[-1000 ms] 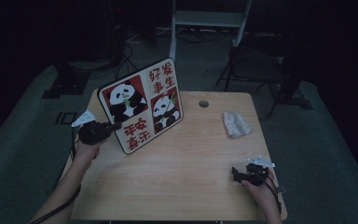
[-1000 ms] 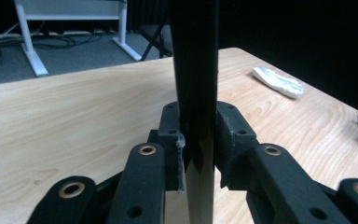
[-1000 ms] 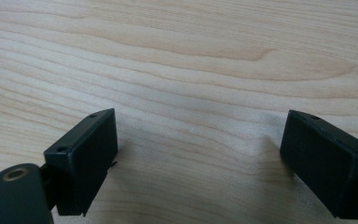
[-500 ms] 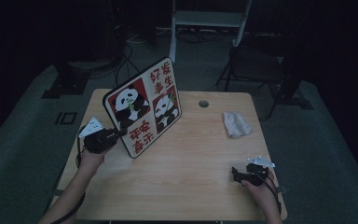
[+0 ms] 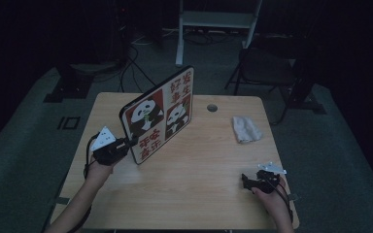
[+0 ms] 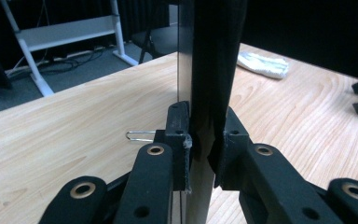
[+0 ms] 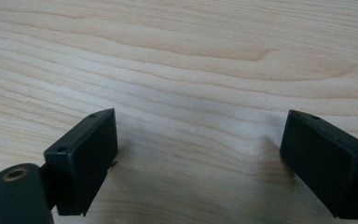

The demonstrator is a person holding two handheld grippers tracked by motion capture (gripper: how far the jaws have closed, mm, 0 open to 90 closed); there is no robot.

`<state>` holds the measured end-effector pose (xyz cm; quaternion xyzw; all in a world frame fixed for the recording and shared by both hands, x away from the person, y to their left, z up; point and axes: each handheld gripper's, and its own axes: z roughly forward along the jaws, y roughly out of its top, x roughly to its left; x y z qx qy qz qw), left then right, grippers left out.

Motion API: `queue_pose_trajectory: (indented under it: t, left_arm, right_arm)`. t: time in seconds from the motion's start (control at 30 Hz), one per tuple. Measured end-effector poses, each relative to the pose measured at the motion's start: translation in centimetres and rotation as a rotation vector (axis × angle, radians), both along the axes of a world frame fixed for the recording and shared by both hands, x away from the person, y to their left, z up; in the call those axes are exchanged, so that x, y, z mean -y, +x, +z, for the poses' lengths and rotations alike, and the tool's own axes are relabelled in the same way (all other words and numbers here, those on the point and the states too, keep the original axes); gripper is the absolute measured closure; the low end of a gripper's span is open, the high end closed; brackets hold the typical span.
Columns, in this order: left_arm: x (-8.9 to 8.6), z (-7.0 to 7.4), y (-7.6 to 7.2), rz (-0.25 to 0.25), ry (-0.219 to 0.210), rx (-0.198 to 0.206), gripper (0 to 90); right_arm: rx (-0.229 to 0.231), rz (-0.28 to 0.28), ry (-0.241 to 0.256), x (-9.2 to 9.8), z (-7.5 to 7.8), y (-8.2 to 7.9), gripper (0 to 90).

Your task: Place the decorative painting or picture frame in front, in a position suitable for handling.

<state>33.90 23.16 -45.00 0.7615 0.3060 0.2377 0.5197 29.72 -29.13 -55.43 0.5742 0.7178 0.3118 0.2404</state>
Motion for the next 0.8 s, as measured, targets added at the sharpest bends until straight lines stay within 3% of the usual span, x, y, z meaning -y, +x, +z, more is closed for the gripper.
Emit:
queue_pose_trajectory:
  t: [0.2, 0.63, 0.8]
  left_arm:
    - [0.5, 0.1, -0.4, -0.003, 0.02, 0.004, 79.3]
    - [0.1, 0.1, -1.2, -0.008, -0.033, -0.047, 79.3]
    - [0.2, 0.1, -2.0, -0.019, -0.022, -0.038, 79.3]
  right_arm:
    - [0.0, 0.0, 0.0, 0.0, 0.0, 0.0, 10.6]
    - [0.0, 0.0, 0.0, 0.0, 0.0, 0.0, 10.6]
    - [0.0, 0.0, 0.0, 0.0, 0.0, 0.0, 10.6]
